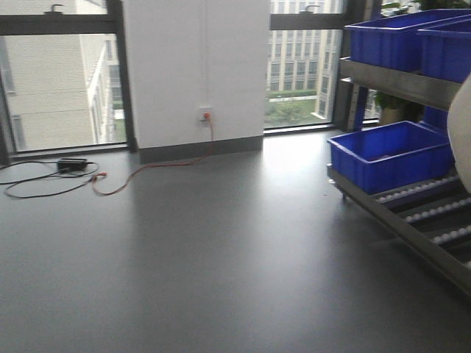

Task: Move white bin to right shelf second layer
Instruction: 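Turn the base toward the roller shelf rack, then approach the rack and stop in front of the shelf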

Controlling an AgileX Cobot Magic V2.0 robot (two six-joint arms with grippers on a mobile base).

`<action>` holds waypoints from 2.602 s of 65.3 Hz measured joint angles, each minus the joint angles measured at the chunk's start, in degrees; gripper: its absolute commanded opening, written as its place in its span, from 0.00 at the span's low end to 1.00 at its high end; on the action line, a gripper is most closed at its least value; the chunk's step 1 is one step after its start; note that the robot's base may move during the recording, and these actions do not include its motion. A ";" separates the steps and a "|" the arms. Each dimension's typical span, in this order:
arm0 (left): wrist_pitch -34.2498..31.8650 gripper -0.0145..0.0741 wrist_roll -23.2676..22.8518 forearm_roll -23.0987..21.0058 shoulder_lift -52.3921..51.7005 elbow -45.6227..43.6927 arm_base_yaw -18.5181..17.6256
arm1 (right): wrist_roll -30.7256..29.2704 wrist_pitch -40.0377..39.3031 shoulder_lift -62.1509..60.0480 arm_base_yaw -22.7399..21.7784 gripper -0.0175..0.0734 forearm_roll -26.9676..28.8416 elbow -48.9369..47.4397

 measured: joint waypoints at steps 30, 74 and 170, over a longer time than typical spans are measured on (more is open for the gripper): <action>0.00 0.26 0.00 0.00 0.00 0.00 0.00 | 0.00 0.00 0.00 0.00 0.28 0.00 0.00; 0.00 0.26 0.00 0.00 0.00 0.00 0.00 | 0.00 0.00 0.00 0.00 0.28 0.00 0.00; 0.00 0.26 0.00 0.00 0.00 0.00 0.00 | 0.00 0.00 0.00 0.00 0.28 0.00 0.00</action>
